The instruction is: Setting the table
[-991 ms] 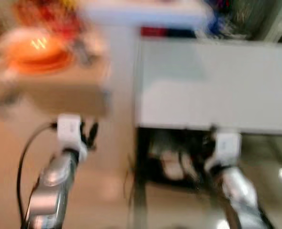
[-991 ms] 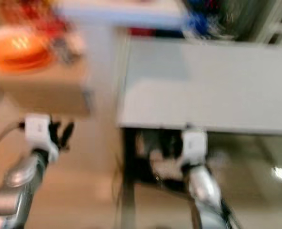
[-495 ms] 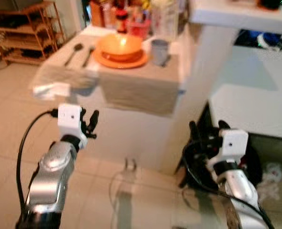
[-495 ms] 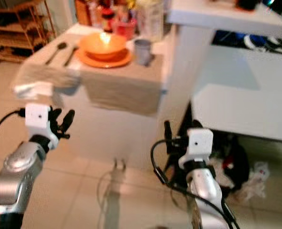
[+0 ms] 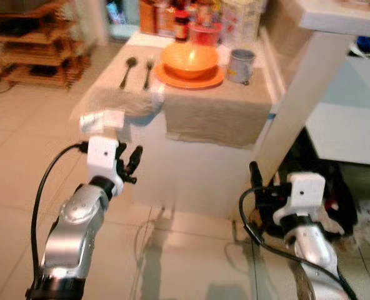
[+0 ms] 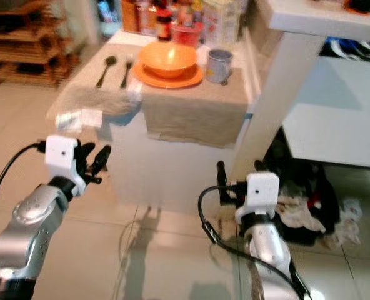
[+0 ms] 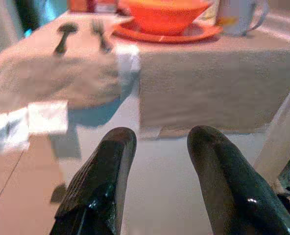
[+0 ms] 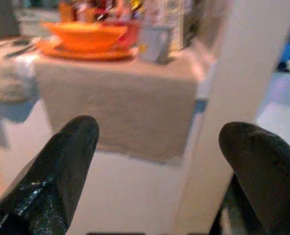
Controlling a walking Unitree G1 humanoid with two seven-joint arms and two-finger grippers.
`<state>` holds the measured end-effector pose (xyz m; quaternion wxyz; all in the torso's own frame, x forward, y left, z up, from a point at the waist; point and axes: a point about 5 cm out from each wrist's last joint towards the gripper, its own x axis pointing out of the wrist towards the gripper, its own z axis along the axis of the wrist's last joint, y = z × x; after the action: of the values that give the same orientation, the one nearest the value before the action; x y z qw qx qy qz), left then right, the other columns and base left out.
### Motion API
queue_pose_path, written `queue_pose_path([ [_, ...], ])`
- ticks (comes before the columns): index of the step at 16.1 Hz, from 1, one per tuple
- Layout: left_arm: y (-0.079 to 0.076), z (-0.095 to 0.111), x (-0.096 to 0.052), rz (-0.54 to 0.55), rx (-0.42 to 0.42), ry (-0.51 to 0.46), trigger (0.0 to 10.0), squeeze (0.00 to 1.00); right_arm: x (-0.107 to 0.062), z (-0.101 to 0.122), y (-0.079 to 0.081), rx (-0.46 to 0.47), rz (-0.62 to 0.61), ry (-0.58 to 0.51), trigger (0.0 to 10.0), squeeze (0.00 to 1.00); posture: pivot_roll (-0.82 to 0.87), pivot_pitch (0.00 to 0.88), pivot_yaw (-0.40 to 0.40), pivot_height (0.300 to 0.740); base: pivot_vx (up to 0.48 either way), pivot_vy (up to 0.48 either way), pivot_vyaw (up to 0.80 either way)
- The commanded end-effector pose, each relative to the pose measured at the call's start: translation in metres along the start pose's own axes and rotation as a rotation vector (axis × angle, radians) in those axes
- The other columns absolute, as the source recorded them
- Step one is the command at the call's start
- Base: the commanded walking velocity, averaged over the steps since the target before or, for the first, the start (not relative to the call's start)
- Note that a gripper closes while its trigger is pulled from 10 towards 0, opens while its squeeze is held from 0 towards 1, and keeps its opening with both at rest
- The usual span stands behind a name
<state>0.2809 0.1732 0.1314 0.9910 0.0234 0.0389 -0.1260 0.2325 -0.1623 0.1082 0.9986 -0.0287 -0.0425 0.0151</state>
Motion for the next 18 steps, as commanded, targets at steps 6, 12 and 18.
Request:
queue_pose_path([
  [6,-0.0087,0.0082,0.0053,-0.044,0.020,-0.033,10.0,0.00,0.0031,0.0014,-0.0065,-0.024,-0.036,-0.024,10.0,0.00,-0.07,0.001,0.016,0.740,0.435,0.000,0.00],
  [12,-0.0102,0.0061,0.0054,-0.016,0.006,-0.027,10.0,0.00,0.0040,-0.0021,-0.0053,-0.027,-0.020,-0.018,10.0,0.00,-0.07,0.003,0.010,0.740,0.354,0.047,0.00],
  [18,-0.0072,0.0127,0.0099,0.012,0.021,-0.051,10.0,0.00,0.0055,-0.0023,-0.0056,-0.036,-0.015,-0.025,10.0,0.00,-0.07,0.000,0.012,0.740,0.000,0.000,0.00],
])
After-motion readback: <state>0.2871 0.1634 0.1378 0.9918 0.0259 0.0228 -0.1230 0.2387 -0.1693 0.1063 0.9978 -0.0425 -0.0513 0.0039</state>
